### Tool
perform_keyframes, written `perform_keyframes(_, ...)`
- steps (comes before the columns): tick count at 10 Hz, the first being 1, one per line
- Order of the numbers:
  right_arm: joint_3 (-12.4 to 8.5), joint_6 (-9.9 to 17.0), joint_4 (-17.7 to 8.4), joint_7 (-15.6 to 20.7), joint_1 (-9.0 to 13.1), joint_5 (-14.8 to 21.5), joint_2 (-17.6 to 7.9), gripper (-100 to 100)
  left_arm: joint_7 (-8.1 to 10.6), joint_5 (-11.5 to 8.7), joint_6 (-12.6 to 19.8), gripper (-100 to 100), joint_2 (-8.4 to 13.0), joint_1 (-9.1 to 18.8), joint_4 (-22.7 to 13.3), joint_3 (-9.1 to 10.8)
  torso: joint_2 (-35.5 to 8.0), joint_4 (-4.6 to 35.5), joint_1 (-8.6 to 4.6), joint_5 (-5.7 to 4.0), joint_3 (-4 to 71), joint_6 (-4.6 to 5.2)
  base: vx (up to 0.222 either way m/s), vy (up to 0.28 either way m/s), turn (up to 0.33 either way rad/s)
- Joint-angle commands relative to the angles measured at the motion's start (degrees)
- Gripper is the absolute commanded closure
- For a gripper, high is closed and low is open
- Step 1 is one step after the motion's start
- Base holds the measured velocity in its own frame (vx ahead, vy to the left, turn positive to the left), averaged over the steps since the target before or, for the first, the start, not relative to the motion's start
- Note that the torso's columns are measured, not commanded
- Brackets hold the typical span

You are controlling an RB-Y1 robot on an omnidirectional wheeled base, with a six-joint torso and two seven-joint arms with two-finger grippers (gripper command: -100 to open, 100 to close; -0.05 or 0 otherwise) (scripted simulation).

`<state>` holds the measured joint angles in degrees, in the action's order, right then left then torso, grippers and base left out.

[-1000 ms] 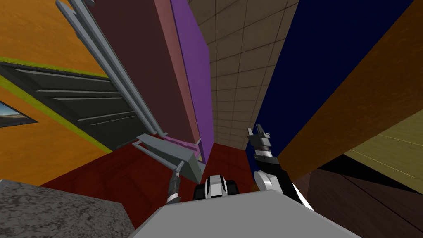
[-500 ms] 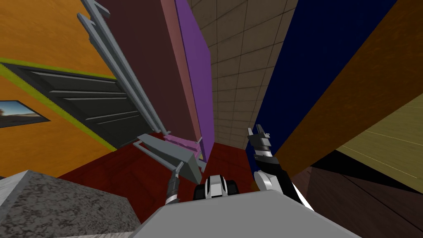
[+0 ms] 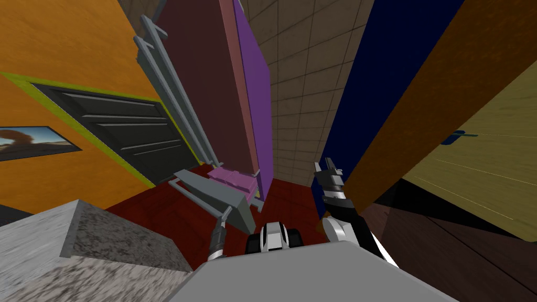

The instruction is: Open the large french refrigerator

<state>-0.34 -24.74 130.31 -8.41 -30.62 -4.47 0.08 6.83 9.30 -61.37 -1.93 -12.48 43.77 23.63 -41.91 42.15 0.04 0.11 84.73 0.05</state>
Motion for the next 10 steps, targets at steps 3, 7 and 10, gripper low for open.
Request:
perform_keyframes(3,0.0,0.0,0.0,0.0,0.0,0.0,0.0,0,1.52,-0.2,3.0,-100,1.8,0.9,2.5,-0.56,-0.3,0.1,-0.05,-0.06,-0.2,-0.09,-0.132,0.018,0.014)
perform_keyframes(7,0.0,0.0,0.0,0.0,0.0,0.0,0.0,0,3.09,-0.9,8.9,-100,4.4,2.9,6.1,-1.08,-0.4,0.2,-0.09,-0.16,-0.2,0.0,-0.048,-0.075,0.015)
perform_keyframes(10,0.0,0.0,0.0,0.0,0.0,0.0,0.0,0,3.61,-1.2,11.7,-100,5.2,3.5,7.4,-1.25,-0.4,0.2,-0.06,-0.19,-0.1,-0.07,-0.039,-0.028,-0.001)
